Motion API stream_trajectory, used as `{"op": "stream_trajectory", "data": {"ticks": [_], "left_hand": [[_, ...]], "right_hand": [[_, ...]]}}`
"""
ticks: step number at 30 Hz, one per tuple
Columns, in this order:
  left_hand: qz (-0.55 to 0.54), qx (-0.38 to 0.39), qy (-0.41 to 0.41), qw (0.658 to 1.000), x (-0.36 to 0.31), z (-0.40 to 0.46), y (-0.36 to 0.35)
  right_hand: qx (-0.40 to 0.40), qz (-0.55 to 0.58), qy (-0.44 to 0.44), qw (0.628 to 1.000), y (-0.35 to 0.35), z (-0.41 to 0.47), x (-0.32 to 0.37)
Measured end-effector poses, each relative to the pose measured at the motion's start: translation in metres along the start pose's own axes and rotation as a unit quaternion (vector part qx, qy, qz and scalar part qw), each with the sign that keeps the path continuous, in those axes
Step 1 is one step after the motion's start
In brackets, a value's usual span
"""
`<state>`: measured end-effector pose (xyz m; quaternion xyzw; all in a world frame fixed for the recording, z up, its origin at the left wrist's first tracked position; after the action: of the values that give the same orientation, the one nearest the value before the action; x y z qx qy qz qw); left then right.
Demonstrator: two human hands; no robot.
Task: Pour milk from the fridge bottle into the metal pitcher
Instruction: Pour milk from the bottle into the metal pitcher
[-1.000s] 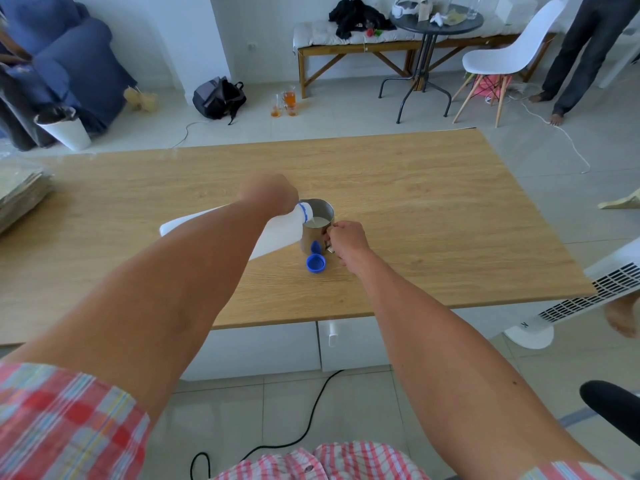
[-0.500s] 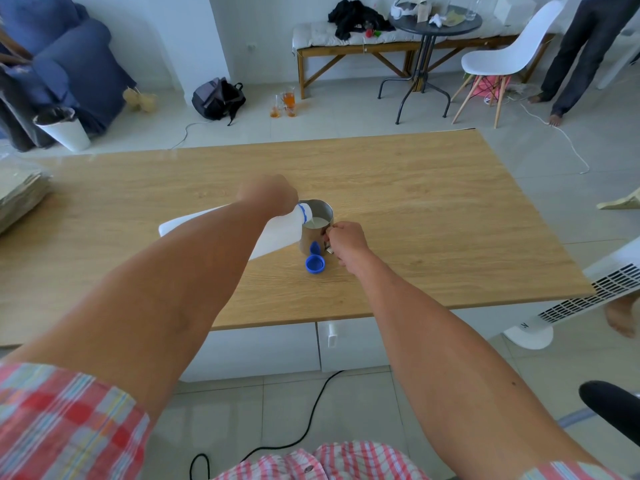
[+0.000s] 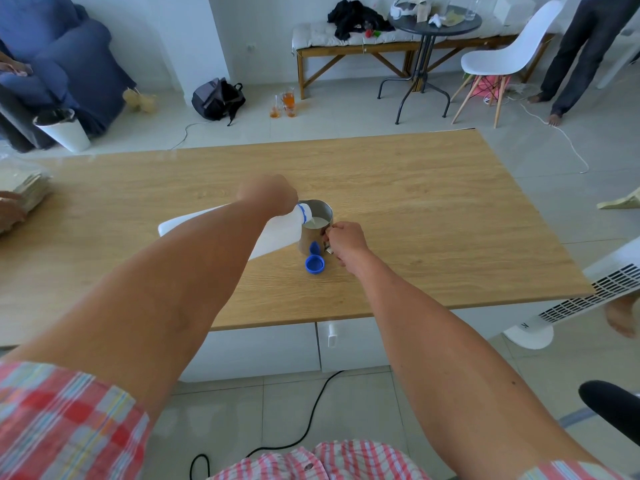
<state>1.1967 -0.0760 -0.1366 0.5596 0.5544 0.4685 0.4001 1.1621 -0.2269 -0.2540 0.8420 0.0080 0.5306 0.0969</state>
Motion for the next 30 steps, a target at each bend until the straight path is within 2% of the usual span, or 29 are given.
{"op": "stream_trajectory", "data": {"ticks": [18, 25, 30], "left_hand": [[-0.01, -0.001, 0.006, 1.0, 0.0, 0.001, -0.002], [-0.104, 0.009, 0.033, 0.994, 0.015, -0.004, -0.011], [-0.202, 0.001, 0.06, 0.977, 0.027, -0.012, -0.026]], "right_hand": [[0.003, 0.003, -0.01, 1.0, 0.001, 0.001, 0.0], [-0.001, -0.005, -0.011, 1.0, 0.002, 0.0, -0.001], [-0.016, -0.011, -0.015, 1.0, 0.001, 0.004, -0.003]]}}
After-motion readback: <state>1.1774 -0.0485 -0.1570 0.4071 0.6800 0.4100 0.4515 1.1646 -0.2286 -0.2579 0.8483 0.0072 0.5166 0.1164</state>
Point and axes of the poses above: each hand's wrist, its own z-axis towards the middle knuckle, its own y-axis out of the back of the hand, x = y × z, the point moved 1 cm from there along z, towards the middle knuckle, and after that the axes turned 6 degrees about z, right-handed, at the moved point
